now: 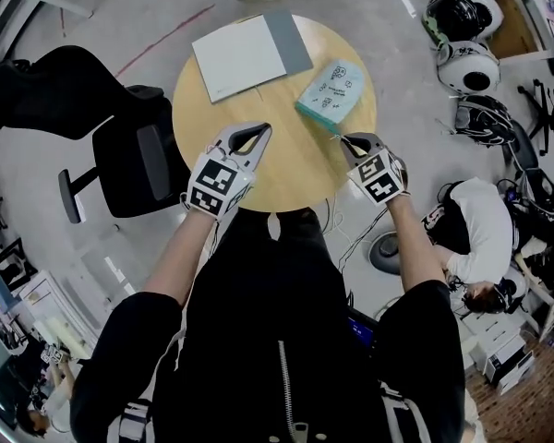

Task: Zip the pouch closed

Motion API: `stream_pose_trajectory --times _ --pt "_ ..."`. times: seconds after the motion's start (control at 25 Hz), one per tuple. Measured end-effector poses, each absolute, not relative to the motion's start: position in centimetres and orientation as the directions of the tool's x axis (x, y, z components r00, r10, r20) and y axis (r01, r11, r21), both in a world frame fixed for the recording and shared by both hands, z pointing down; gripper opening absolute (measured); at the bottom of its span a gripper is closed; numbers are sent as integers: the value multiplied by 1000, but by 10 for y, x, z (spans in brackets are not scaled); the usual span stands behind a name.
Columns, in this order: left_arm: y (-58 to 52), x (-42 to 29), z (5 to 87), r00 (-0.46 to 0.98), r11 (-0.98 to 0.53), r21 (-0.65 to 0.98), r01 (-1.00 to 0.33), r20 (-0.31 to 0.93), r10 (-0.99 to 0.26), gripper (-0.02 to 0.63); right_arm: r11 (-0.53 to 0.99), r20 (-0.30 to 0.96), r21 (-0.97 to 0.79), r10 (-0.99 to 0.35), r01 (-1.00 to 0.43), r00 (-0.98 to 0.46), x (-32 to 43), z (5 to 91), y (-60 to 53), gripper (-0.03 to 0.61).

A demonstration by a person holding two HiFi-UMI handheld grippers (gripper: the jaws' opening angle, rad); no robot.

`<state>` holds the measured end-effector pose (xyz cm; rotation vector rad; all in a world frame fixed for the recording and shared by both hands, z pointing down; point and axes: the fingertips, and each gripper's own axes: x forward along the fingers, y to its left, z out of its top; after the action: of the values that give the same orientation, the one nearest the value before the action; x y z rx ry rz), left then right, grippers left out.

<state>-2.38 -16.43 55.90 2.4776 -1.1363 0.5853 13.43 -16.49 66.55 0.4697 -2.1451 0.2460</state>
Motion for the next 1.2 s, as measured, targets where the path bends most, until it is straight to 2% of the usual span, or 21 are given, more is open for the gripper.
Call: stream_pose_trajectory --times 0.24,0.52,0.92,1.2 --pt "-169 -24 547 622 -651 127 -748 475 -622 -1 871 756 -53 -285 -489 -590 114 616 -174 14" --pt "-174 -5 525 672 -705 104 -701 428 -604 0 859 736 -44 -318 -510 -598 106 571 -179 14" --pt "-179 21 479 762 -800 45 -599 338 -552 2 803 642 -106 -395 -587 -657 107 511 -175 14" --pt "-172 43 461 818 -845 54 -532 291 -496 49 795 604 -105 -426 -597 -673 98 489 -166 14"
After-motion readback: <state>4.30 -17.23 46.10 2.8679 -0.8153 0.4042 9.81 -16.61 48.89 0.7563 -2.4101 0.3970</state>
